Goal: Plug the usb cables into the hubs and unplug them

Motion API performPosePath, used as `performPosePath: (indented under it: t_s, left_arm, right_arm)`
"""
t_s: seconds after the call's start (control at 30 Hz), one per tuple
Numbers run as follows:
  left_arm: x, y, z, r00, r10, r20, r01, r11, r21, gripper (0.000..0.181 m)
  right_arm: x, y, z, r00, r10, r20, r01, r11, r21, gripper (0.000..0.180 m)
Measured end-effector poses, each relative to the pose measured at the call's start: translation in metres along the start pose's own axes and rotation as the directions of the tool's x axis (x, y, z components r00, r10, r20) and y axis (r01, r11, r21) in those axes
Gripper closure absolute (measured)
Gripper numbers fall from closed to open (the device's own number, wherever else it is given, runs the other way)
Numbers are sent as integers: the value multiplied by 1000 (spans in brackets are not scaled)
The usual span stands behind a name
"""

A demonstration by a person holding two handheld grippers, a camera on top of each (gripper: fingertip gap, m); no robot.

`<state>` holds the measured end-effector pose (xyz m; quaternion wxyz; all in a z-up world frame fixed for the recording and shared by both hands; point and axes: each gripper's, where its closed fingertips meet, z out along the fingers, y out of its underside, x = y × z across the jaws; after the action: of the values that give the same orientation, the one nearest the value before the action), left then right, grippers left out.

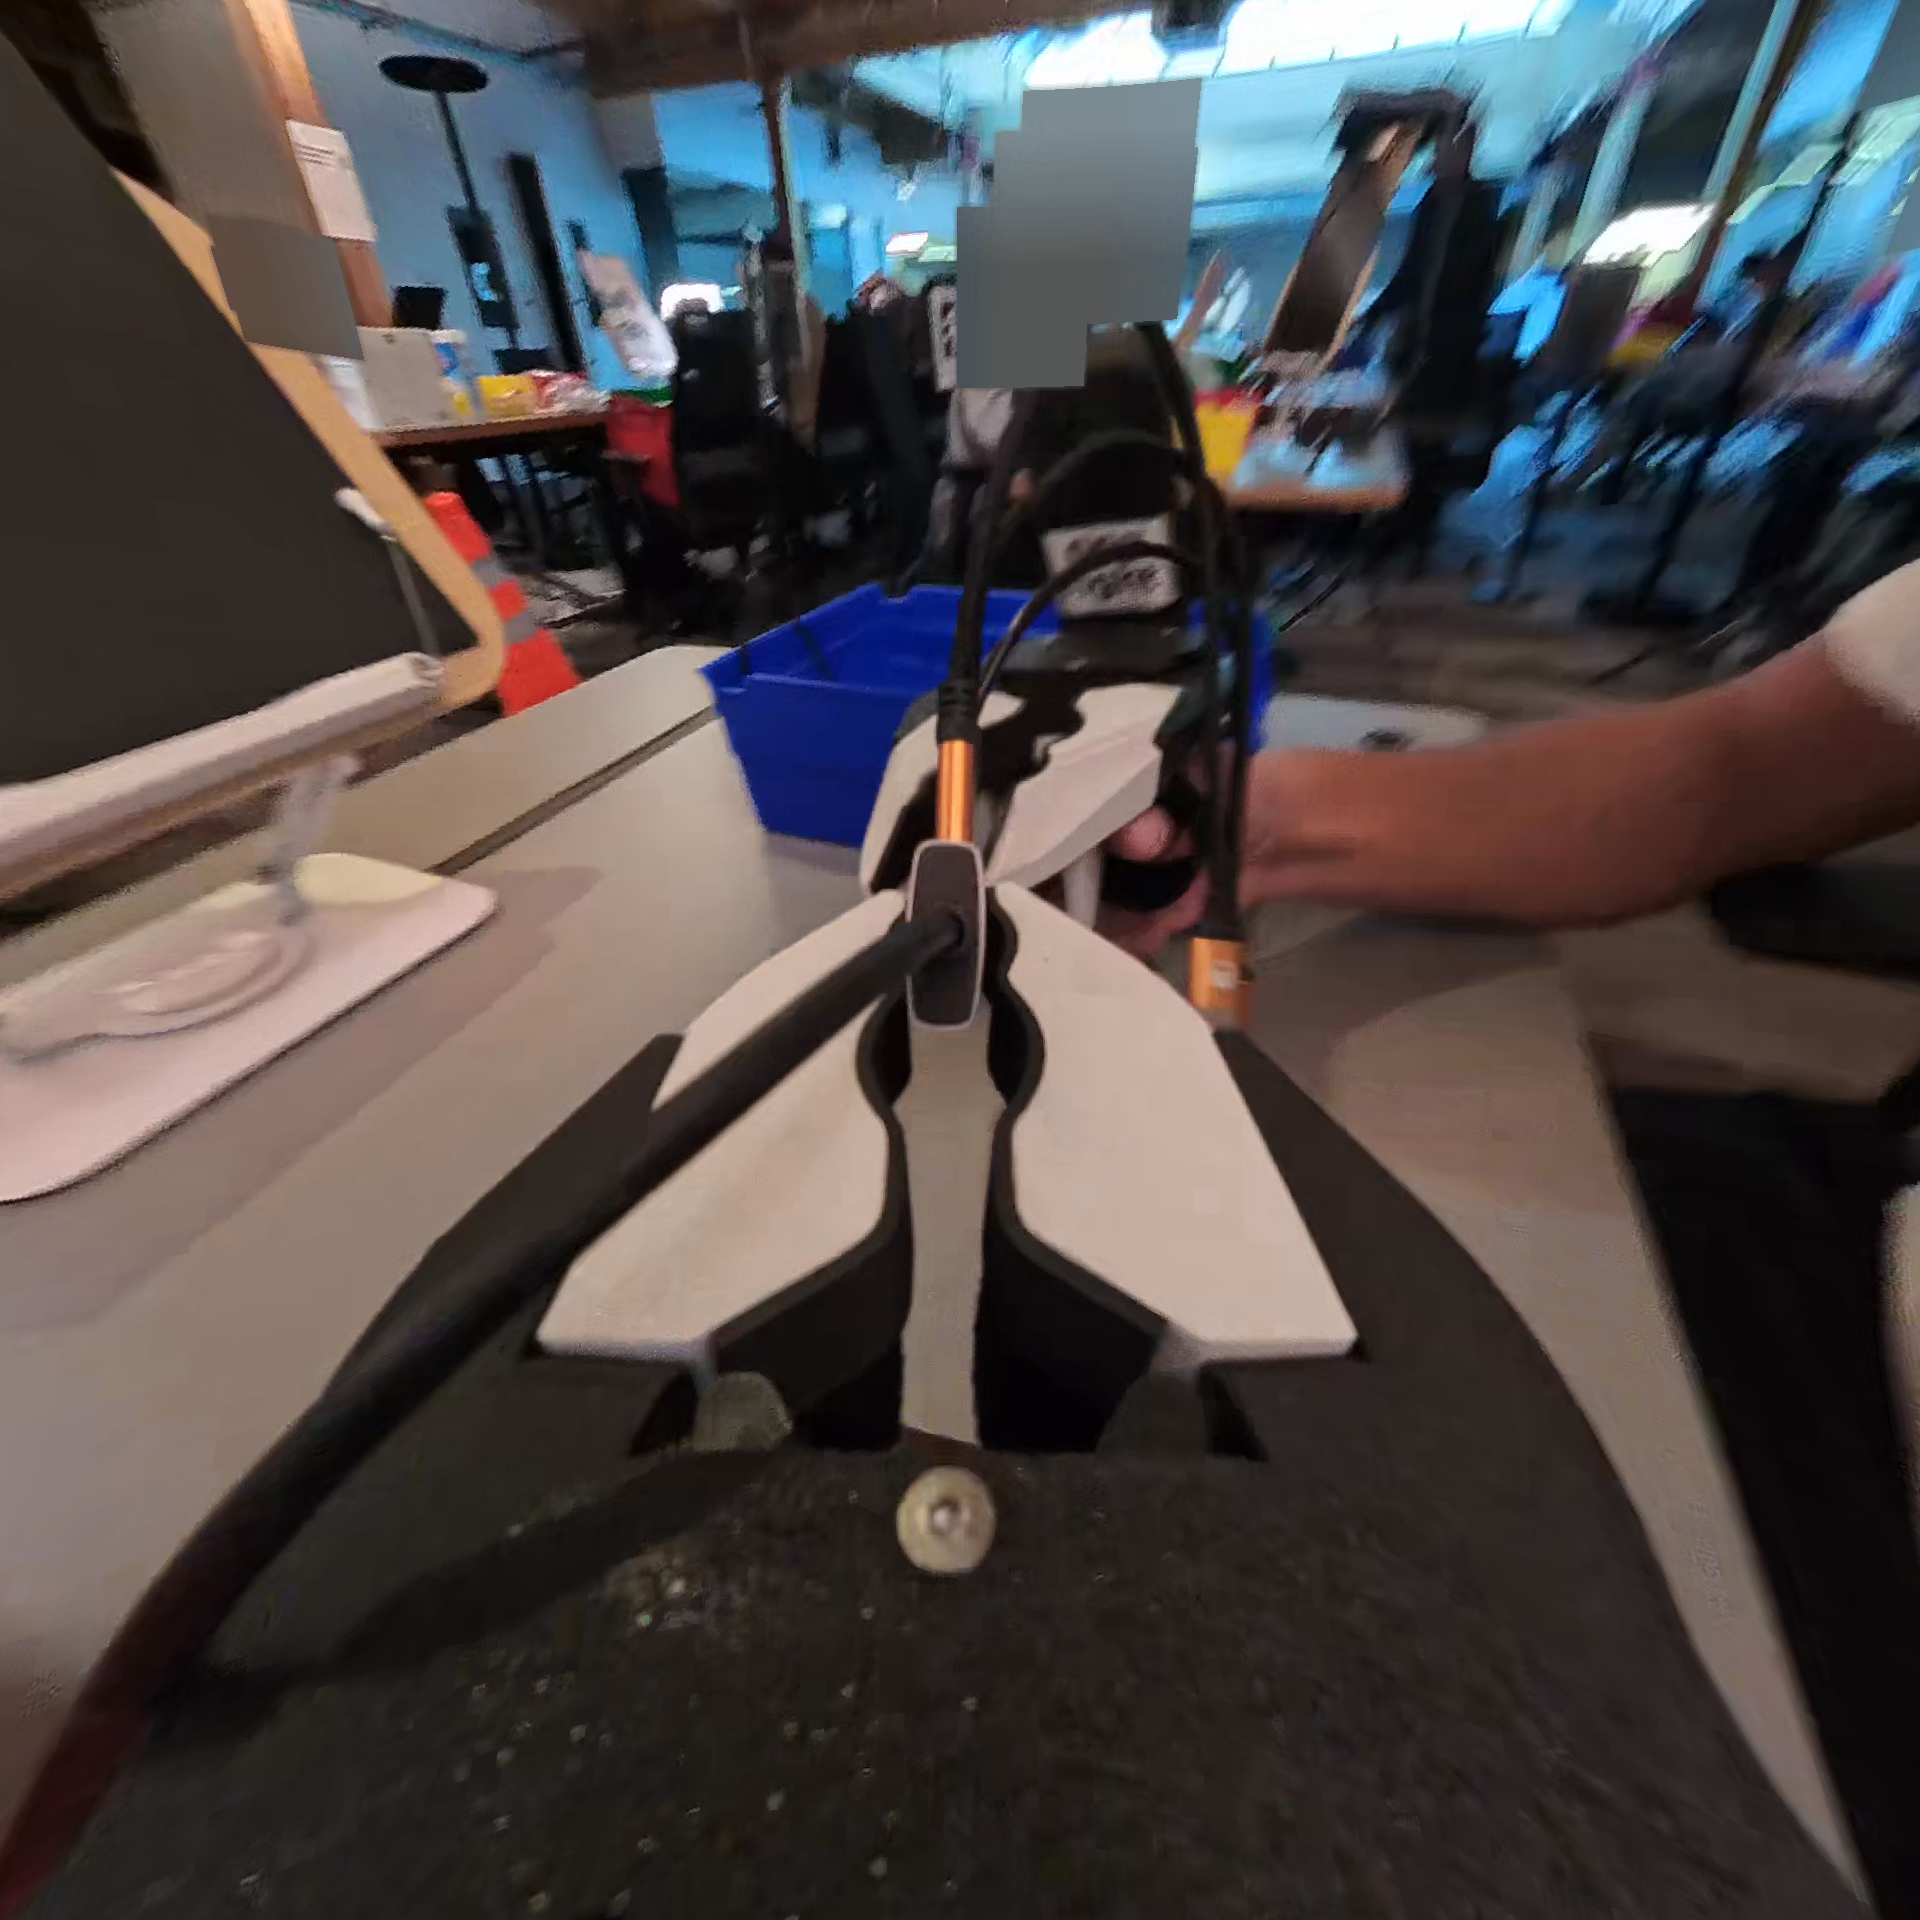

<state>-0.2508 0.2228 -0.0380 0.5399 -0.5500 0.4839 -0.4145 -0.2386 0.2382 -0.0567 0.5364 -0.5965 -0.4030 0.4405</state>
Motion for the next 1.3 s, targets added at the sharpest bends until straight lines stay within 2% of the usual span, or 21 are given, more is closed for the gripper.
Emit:
performPosePath:
  t_s: [0.1,0.2,0.27,0.37,0.47,0.53,0.6,0.67,0.73,0.87,1.0,1.17,1.3]
  left_arm:
    - [-7,-9,-6,971,197,136,-191,980,-52,171]
    - [-9,-20,-10,851,450,270,-430,893,-135,171]
    - [-8,-29,-12,726,588,357,-559,807,-192,171]
    - [-3,-38,-14,536,724,434,-689,672,-271,171]
    - [3,-40,-14,436,770,467,-741,601,-300,171]
    - [9,-39,-13,425,761,490,-749,600,-282,171]
    - [18,-35,-8,448,743,497,-749,616,-245,171]
    - [28,-32,-1,463,735,495,-754,620,-216,171]
    - [40,-26,11,481,737,475,-756,623,-200,171]
    - [60,-17,28,495,750,437,-765,615,-189,171]
    - [70,-15,33,502,750,430,-767,616,-180,171]
    - [67,-12,34,533,731,427,-747,643,-168,171]
    - [66,-10,35,534,734,419,-746,643,-176,171]
  right_arm:
    - [22,32,-10,972,-86,-220,30,969,-246,153]
    - [20,60,-26,943,-1,-333,-135,914,-383,154]
    - [3,80,-31,927,133,-351,-273,880,-389,152]
    - [-19,107,-38,886,254,-387,-397,847,-354,151]
    - [-45,113,-42,871,318,-374,-447,829,-336,150]
    - [-66,83,-42,900,335,-278,-402,885,-235,149]
    - [-78,31,-46,932,290,-216,-304,952,-33,150]
    - [-78,-12,-56,942,247,-225,-221,966,135,152]
    - [-76,-36,-61,949,211,-233,-159,962,221,150]
    - [-82,-43,-58,958,148,-246,-88,966,241,154]
    - [-78,-37,-62,948,114,-297,-48,974,221,169]
    - [-77,-31,-66,948,82,-307,-28,984,178,165]
    - [-75,-28,-64,947,56,-317,-11,990,143,169]
